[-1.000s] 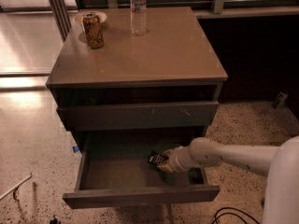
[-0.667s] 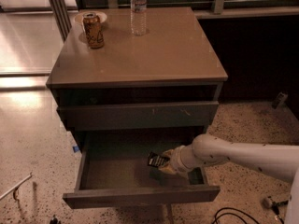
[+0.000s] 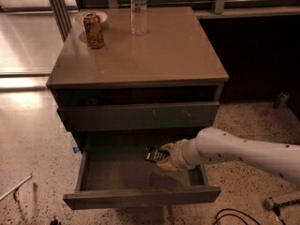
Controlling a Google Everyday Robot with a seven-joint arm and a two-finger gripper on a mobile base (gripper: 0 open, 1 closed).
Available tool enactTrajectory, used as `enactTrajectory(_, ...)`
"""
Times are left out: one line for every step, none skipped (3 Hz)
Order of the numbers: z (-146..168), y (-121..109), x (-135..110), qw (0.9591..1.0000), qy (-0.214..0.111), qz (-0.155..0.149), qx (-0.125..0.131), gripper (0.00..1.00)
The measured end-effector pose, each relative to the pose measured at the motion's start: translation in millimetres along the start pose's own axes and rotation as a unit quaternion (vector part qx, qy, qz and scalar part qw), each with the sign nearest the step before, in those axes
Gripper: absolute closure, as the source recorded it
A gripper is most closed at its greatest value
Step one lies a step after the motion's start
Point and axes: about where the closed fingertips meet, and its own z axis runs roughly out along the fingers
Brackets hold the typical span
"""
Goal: Pick rxbar chocolate from middle drawer and place on counter
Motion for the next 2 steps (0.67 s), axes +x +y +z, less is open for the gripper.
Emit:
enactTrajectory(2,1,2,1.0000,0.000,0.002,-0.002,1.00)
enactTrajectory(-14,-7,-4,0.9995,-0.015,0.027,-0.012,1.00)
